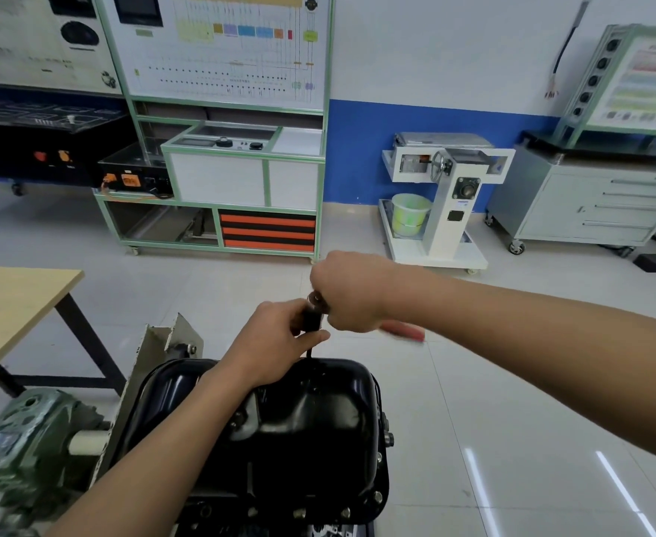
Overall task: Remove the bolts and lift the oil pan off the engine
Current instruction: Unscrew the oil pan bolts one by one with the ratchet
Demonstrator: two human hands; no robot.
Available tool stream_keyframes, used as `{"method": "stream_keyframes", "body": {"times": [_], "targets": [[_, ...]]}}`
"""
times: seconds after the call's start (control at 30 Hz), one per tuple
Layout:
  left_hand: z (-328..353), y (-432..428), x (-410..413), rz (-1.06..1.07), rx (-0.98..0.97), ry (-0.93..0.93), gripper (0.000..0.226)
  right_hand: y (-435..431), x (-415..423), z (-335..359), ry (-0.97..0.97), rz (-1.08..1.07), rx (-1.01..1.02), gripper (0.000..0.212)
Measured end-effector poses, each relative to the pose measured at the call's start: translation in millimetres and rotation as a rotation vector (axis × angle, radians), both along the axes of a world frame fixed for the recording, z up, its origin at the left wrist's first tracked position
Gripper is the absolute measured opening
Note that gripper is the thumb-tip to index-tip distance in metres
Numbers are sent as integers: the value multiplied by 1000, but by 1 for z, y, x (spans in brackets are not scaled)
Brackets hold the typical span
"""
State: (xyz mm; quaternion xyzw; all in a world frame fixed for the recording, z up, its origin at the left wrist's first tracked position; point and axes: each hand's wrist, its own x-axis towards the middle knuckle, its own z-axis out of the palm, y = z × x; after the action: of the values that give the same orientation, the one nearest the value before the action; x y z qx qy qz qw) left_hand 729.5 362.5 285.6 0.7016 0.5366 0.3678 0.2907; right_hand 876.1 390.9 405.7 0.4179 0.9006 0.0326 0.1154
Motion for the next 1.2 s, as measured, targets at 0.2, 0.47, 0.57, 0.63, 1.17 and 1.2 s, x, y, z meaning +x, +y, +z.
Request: {"method": "stream_keyframes", "body": {"times": [0.2, 0.47, 0.57, 0.63, 1.17, 1.2], "targets": [[1, -3, -4, -71, 46, 4, 4, -11, 0, -2, 205, -233, -428, 21], [1, 5, -9, -179, -83, -24, 17, -10, 8, 2, -134, 366, 160, 31], [2, 5, -10, -157, -88, -25, 13, -5, 10, 3, -40, 221, 40, 36], [8, 7, -11, -144, -90, -76, 14, -1, 11, 11, 55, 135, -61, 34], [16, 19, -56, -76, -102, -114, 20, 27, -37, -1, 364, -105, -392, 16], [15, 21, -56, -80, -96, -122, 20, 29, -38, -1, 366, -98, -386, 16]]}}
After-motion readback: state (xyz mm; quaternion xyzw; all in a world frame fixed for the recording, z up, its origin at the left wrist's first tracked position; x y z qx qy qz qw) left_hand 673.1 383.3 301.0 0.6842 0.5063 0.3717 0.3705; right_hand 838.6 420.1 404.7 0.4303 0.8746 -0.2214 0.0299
